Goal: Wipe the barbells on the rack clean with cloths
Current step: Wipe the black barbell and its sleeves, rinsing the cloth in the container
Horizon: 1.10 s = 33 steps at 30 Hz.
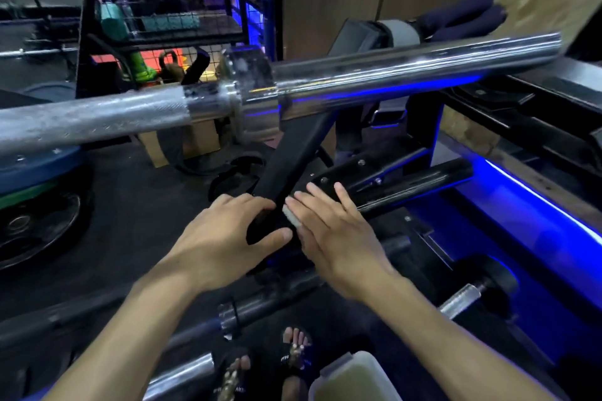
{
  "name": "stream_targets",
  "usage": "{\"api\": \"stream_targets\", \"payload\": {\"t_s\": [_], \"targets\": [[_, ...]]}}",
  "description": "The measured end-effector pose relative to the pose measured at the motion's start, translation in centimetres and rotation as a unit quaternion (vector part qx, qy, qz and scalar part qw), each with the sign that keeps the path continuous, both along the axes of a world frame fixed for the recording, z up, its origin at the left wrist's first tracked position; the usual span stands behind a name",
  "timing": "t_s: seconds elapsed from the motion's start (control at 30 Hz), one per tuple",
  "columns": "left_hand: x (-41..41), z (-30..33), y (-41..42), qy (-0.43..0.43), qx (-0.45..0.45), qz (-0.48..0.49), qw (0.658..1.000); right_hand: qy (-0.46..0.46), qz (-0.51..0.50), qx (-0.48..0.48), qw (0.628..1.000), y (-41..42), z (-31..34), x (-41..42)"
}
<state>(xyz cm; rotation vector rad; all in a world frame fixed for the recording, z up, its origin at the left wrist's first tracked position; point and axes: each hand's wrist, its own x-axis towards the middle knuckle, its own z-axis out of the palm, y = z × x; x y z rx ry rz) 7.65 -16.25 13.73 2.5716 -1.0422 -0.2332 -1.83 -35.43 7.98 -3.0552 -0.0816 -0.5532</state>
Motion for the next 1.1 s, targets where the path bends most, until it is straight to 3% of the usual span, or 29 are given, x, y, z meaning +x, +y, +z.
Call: {"api": "stream_targets", "payload": {"t_s": [0.07,0.13,0.23,0.3,0.4,0.5,0.6,0.73,0.8,0.93,1.03,1.1], "targets": [[0.3,-0.1,-0.9,0.015,0.035,-0.003,0.999,0.028,0.004,-0.065,0.997,-2.9,0.4,0.1],[0.5,-0.5,-1.2,0.044,0.038,-0.001,0.998,0.04,-0.054,-0.073,0.995,-7.5,0.6,-0.1],[-0.4,-0.8,-1.2,0.026,0.003,0.003,1.0,0.022,-0.21,0.038,0.977,-14.4,1.6,-2.1],[-1.0,-1.0,-1.2,-0.005,-0.027,0.005,1.0,0.006,-0.237,0.039,0.971,-13.3,1.8,-1.5],[-1.4,-1.6,-1.3,-0.04,-0.055,0.006,0.998,-0.022,-0.138,-0.023,0.99,-6.5,0.3,0.2],[-1.9,-2.4,-1.4,-0.09,-0.072,0.01,0.993,-0.013,-0.02,0.039,0.999,-4.9,-0.1,-0.6],[-2.5,-3.0,-1.5,-0.128,-0.053,0.028,0.99,-0.007,-0.09,-0.017,0.996,-9.9,0.0,-1.0],[-2.7,-2.7,-2.2,-0.172,-0.062,0.047,0.982,-0.027,-0.241,0.068,0.968,-13.4,1.1,-1.0],[-2.7,-2.6,-2.6,-0.175,-0.053,0.049,0.982,-0.041,-0.231,0.058,0.97,-10.4,1.0,-0.5],[-2.6,-3.0,-2.9,-0.182,-0.021,0.039,0.982,-0.012,-0.064,0.061,0.996,-7.0,0.5,-1.7],[-2.7,-3.3,-2.8,-0.185,-0.03,0.044,0.981,0.012,-0.164,0.006,0.986,-12.8,0.8,-1.8],[-2.9,-3.4,-2.9,-0.192,-0.035,0.051,0.979,0.016,-0.232,0.042,0.972,-14.3,1.6,-1.4]]}}
